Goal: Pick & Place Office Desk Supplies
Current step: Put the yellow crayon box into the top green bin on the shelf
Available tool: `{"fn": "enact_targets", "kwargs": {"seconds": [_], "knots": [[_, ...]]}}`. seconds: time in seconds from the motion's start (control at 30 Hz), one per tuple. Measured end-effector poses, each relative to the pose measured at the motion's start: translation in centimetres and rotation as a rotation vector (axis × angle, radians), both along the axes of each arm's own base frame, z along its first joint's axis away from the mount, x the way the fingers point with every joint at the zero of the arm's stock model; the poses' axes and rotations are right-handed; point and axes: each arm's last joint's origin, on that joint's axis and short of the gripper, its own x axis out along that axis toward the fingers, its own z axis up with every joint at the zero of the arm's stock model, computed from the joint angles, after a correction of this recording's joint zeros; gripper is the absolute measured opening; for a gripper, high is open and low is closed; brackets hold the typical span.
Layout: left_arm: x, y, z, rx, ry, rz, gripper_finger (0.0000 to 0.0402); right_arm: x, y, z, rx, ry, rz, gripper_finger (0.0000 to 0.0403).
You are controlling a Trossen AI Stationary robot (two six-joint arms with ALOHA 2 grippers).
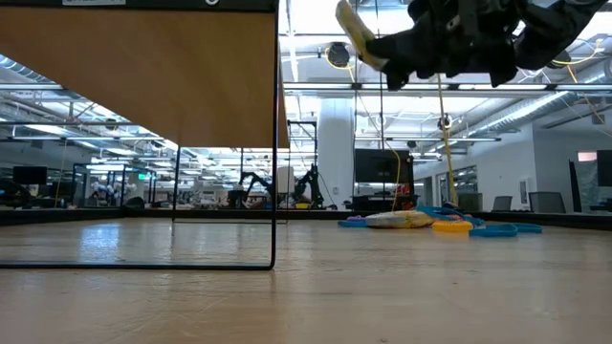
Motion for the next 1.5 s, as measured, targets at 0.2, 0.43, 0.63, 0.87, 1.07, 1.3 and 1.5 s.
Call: {"fn": "enact_targets", "kwargs": {"seconds": [0.2, 0.43, 0.63, 0.87, 1.07, 1.3, 1.5], "knots": [[4.1, -0.2, 1.5, -0.034, 0.188, -0.065, 0.0239, 0.3, 0.6, -0.1, -0.218, -0.019, -0.172, 0.0113], [7.7, 0.1, 2.4, 0.036, 0.312, -0.042, 0.0239, 0.5, 1.2, -0.2, -0.440, 0.011, -0.391, 0.0113], [9.4, 0.7, 2.1, 0.035, 0.326, -0.013, 0.0239, 0.5, 1.7, -0.2, -0.523, 0.032, -0.474, 0.0114], [9.9, 1.5, 1.5, 0.022, 0.340, 0.030, 0.0239, 0.5, 1.8, -0.3, -0.536, 0.047, -0.503, 0.0110], [9.9, 1.9, 1.4, 0.042, 0.356, 0.046, 0.0239, 0.5, 1.8, -0.7, -0.485, 0.100, -0.516, 0.0111], [9.8, 2.5, 1.5, 0.045, 0.351, 0.066, 0.0239, 0.4, 2.0, -1.5, -0.422, 0.165, -0.433, 0.0109], [9.8, 2.5, 1.5, 0.018, 0.346, 0.064, 0.0239, 0.5, 2.2, -1.1, -0.450, 0.110, -0.382, 0.0110]]}}
